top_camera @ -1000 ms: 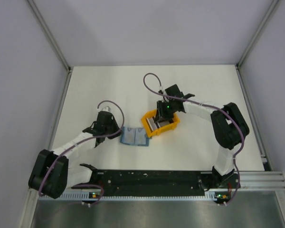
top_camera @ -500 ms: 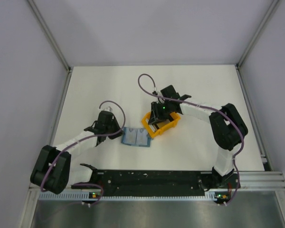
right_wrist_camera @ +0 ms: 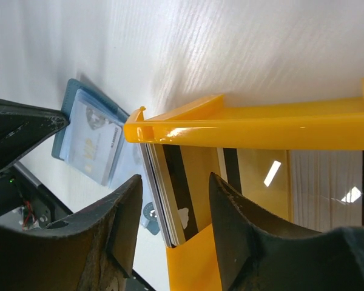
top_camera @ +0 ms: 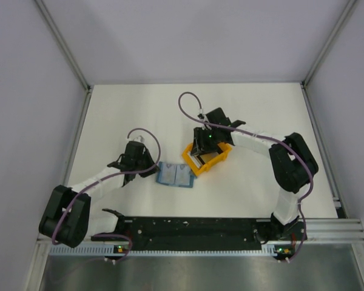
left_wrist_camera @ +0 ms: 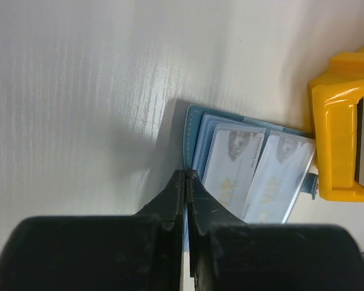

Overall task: Put the credit cards into the card holder
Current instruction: Pick up the credit card from the storage box.

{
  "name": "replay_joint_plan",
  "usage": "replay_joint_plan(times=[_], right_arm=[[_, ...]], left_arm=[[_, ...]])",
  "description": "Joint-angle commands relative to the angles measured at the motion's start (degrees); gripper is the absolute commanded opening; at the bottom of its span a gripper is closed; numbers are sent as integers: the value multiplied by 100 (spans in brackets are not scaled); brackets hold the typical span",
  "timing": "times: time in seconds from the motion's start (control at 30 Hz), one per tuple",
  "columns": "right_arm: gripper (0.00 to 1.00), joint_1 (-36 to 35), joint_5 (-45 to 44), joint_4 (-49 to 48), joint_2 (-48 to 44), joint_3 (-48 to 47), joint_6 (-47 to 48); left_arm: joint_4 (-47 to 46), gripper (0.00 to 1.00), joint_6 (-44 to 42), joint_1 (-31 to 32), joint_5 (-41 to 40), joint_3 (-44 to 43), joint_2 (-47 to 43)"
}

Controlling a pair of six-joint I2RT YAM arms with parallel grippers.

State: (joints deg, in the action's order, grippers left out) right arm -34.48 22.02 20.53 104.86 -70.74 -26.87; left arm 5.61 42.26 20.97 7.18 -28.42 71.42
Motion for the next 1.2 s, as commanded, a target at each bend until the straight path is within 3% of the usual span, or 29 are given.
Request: replay_joint_plan(times=[0.0, 0.37, 0.87, 1.07, 1.17], right_arm=[[49, 46, -435, -41, -370, -221, 156], [49, 293, -1102, 486, -142, -475, 393], [47, 301, -770, 724, 307, -441, 543], [31, 293, -138, 698, 290, -476, 587], [30, 301, 170, 671, 211, -493, 552]], left_arm=[[-227, 0, -16, -41, 91, -225, 4], [-174, 0, -60, -76, 99, -243, -58], [-218, 0, -34, -111, 126, -242, -58], [-227, 0, -34, -120, 135, -225, -23], [-236, 0, -34, -120, 135, -207, -5]])
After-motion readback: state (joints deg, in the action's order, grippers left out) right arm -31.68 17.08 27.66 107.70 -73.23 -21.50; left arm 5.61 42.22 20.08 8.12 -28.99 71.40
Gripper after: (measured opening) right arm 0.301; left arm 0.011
